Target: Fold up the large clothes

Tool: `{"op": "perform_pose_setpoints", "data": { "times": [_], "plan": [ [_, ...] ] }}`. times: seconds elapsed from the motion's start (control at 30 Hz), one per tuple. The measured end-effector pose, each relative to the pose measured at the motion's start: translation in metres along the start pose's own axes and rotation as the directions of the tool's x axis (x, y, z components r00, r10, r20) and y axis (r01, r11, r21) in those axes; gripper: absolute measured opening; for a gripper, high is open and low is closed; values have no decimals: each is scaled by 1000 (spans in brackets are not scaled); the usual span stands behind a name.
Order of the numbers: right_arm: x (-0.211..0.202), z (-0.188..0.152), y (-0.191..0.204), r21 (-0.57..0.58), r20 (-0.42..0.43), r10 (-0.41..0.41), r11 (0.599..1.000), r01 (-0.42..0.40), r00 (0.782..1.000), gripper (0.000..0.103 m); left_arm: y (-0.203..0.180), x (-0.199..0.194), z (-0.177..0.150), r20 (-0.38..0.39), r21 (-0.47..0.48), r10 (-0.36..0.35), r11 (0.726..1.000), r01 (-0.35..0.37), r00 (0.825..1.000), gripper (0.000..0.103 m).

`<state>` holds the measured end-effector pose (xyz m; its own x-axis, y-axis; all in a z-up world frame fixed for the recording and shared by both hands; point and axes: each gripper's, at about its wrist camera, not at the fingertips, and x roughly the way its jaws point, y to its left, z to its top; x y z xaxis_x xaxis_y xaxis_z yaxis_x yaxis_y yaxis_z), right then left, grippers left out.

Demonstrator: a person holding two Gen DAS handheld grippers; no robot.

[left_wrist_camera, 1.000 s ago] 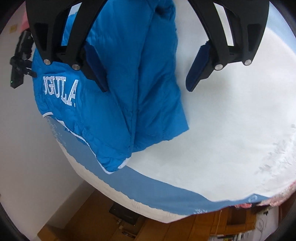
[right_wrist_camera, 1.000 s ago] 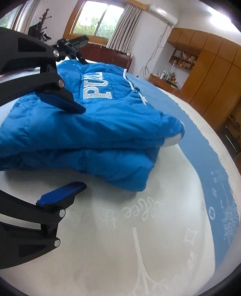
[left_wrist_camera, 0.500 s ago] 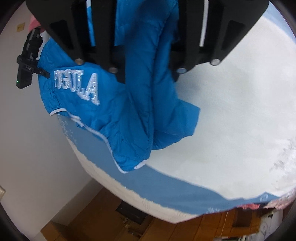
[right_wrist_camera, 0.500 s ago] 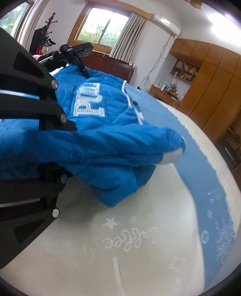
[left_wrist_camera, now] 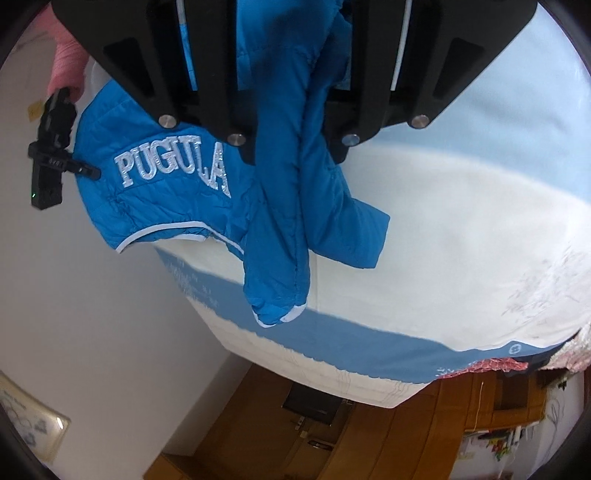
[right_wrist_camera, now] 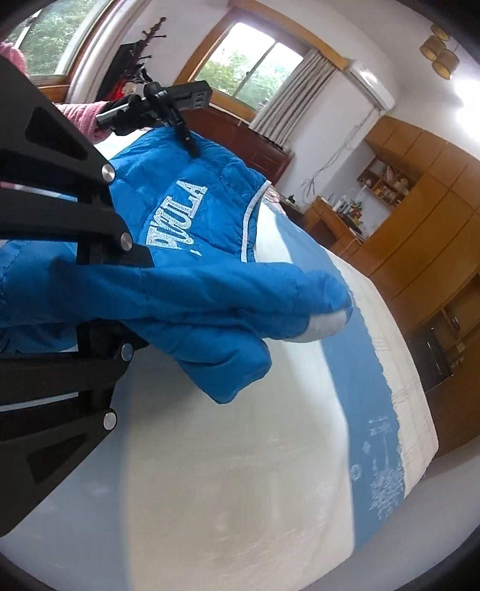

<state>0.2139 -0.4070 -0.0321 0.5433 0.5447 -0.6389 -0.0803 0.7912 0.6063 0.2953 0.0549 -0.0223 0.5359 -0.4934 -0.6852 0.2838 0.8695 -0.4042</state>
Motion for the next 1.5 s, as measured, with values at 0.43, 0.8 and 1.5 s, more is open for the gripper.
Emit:
{"op": "perform_pose_setpoints", "data": {
  "times": [0.43, 0.8, 1.5],
  "plan": [
    [47, -70, -76, 218, -94, 28, 976, -7, 995, 22, 50, 35, -85, -88, -52, 68, 996, -73, 994, 40],
    [52, -81, -80, 193, -48, 22, 981, -13, 999, 36, 42, 34, -100, -44, -61, 147, 987, -150, 988, 55],
    [3, -139, 64, -192, -46, -383, 910, 368, 923, 7, -64, -28, -137, 16, 115, 325, 939, -325, 945, 59]
  ]
}}
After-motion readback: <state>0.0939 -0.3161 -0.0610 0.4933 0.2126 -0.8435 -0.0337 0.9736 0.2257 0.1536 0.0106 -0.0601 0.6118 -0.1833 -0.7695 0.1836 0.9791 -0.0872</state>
